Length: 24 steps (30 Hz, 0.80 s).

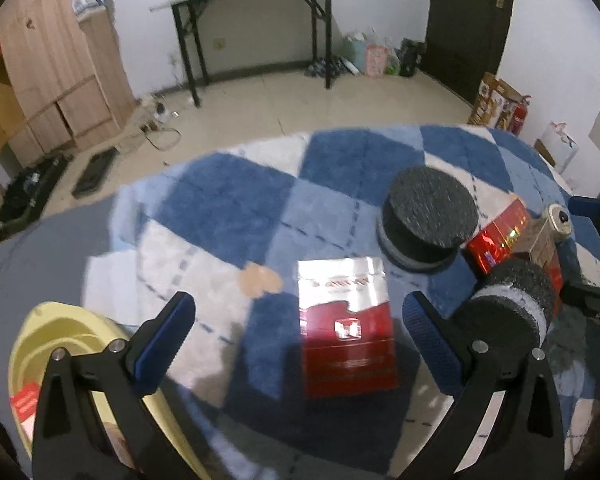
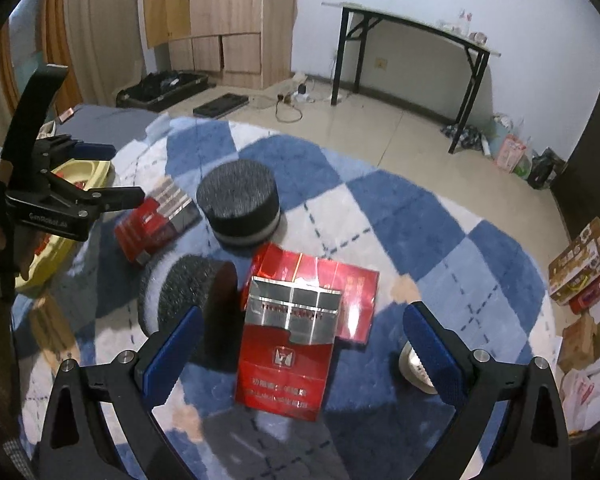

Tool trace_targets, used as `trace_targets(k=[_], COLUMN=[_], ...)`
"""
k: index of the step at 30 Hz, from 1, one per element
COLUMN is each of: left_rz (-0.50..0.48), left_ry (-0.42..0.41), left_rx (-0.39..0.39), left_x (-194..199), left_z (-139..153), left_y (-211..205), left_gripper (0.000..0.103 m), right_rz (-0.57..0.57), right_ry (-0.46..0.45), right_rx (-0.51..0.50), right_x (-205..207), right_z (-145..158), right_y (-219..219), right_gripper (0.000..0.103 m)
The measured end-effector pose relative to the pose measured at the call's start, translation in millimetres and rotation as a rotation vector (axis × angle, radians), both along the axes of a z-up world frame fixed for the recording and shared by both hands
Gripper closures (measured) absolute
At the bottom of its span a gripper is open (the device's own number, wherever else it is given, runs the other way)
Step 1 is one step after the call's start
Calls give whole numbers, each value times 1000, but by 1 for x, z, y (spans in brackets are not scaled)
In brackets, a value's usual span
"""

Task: Organize rigid objects
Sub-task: 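Grasp the red Hongqiqu pack with the right gripper while the left grasps another red pack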

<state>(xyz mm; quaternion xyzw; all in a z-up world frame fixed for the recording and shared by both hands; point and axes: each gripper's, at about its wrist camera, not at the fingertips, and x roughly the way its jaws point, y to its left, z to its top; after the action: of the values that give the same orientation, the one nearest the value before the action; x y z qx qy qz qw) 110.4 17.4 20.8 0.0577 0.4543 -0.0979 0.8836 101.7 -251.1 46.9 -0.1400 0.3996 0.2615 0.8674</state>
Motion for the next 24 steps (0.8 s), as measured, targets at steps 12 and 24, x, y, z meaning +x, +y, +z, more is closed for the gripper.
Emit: trace_targets(k=[12,24], left_rz=[-47,-44], left_ry=[76,84], left_rx=[67,45], left_x=[7,10], left_z=[-34,-39], left_y=[-30,-28], left_gripper=[0,0], right_rz=[33,68], right_ry=[33,79], right_rx=[-39,-112], right_x=[3,7], right_z=[-14,-34], right_y=[4,8], right_gripper=[8,9])
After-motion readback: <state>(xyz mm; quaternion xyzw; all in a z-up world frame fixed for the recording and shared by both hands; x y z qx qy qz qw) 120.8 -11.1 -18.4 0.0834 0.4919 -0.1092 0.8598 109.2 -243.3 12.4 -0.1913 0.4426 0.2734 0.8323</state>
